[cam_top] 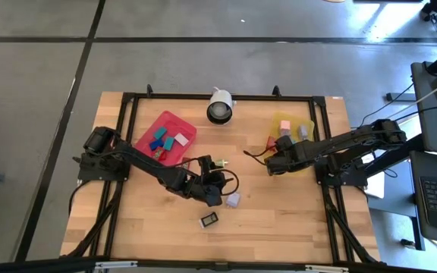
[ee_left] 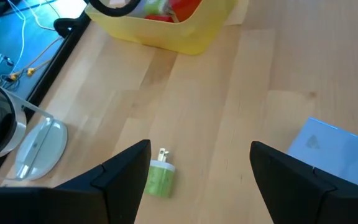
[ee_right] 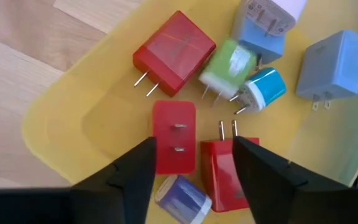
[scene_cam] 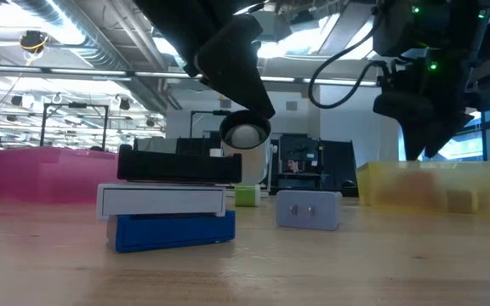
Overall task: Pick & Place Office items
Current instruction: Put the light green small charger adapter into the yellow bin
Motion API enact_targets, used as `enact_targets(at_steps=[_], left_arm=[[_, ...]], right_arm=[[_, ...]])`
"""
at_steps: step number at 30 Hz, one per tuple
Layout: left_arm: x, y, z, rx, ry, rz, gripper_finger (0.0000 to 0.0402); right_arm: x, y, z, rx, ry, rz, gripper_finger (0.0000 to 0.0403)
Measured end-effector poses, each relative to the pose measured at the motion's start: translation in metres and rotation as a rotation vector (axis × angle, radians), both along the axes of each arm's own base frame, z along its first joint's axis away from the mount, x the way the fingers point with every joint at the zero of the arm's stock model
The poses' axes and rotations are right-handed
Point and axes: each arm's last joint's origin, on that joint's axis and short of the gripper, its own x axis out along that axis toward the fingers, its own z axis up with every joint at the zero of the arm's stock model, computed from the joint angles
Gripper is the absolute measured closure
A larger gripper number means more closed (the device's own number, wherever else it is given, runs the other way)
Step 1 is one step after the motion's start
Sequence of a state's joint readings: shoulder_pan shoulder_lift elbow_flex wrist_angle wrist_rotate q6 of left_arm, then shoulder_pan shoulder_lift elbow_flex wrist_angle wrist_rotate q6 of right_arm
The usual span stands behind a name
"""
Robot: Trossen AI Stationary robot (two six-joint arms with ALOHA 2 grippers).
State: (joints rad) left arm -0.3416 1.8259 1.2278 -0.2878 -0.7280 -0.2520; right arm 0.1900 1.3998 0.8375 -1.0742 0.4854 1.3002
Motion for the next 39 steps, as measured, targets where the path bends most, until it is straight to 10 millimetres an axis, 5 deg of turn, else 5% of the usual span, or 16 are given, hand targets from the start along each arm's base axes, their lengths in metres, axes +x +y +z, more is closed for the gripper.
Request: enact_targets(at_steps=[9,16,24,39], left_arm=[[0.0,0.0,0.0,0.001,0.001,-0.002,0.013],[0.0,0.001,0.0,-0.001,0.001,0.001,0.013],[-0.007,0.003,-0.013,-0.009,0.062,-0.028,0.013],[-0.011,0.052,-0.052,0.018,0.037,-0.037,0.013]], right_arm=[[0.002,0.001,0.016,0.012,-0.011,0.076,0.0138],[0.022,0.014,0.043,-0.019,-0.124,0.274,0.0143],[0.039,0.04,0.05,-0.021,-0.278,0.507,0.0157],[0.038,0.054,0.052,-0.013,-0.315,0.566,0.0161]])
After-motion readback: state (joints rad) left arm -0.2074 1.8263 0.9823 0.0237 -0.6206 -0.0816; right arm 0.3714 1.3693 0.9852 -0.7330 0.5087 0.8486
